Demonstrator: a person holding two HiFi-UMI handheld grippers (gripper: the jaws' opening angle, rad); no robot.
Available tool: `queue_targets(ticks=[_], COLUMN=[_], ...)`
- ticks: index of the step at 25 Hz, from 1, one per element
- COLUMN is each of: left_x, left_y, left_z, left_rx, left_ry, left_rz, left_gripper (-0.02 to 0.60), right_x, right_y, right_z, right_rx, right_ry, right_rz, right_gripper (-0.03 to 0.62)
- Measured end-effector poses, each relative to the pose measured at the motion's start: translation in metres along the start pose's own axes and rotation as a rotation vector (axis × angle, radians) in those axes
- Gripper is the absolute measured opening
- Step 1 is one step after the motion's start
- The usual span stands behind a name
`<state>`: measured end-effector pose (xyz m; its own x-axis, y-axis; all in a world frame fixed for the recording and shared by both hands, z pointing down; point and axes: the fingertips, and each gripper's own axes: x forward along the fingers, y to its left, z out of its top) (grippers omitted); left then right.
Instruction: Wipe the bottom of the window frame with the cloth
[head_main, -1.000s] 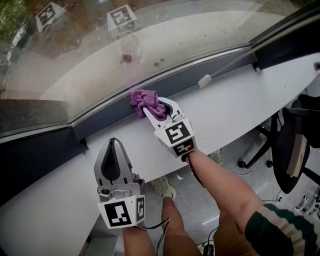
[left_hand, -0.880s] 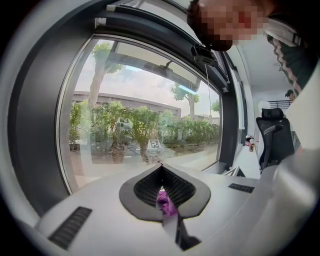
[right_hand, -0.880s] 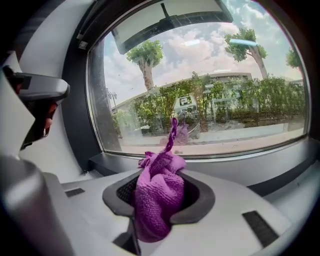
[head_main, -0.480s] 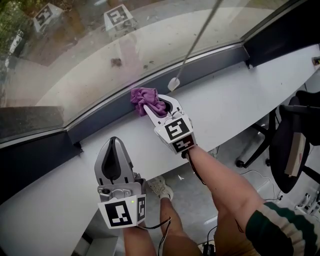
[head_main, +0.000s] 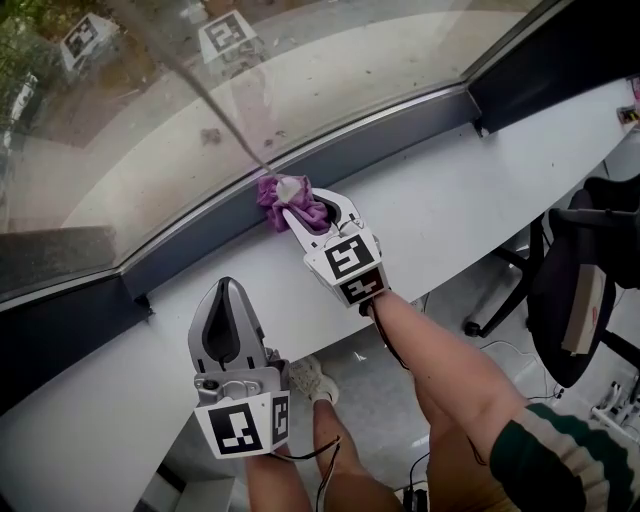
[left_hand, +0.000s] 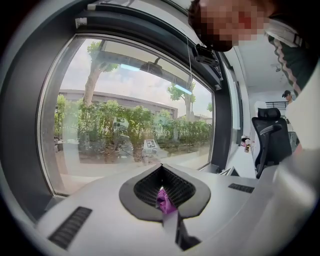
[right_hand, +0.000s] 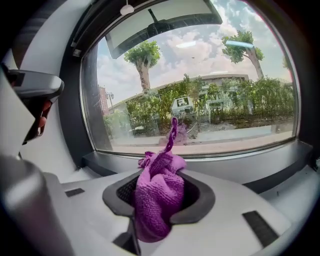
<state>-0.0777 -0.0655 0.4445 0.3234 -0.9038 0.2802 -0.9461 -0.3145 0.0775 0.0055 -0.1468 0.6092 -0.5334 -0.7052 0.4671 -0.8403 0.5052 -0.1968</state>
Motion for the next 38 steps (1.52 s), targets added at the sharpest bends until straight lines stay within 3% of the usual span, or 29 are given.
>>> queue_targets(ticks=[11, 18, 38], left_x=[0.01, 0.034, 0.084], left_y=[-0.013, -0.031, -0.087], left_z=[0.006, 0.002, -0.003], left_rx=[0.011, 0.031, 0.051], left_ry=[0.002, 0.056, 0.096], left_rz=[-0.015, 0.008, -0.048], left_gripper=[0.006, 0.006, 0.006], right_x=[-0.009, -0.02, -0.042], right_y=[-0.014, -0.046, -0.109], right_z=[0.0, -0.004, -0.01], right_rx=[-0.009, 0.006, 0.016], right_ry=[0.009, 0.017, 0.028], right_rz=[-0.006, -0.022, -0.052], right_gripper=[0.144, 0.144, 0.144])
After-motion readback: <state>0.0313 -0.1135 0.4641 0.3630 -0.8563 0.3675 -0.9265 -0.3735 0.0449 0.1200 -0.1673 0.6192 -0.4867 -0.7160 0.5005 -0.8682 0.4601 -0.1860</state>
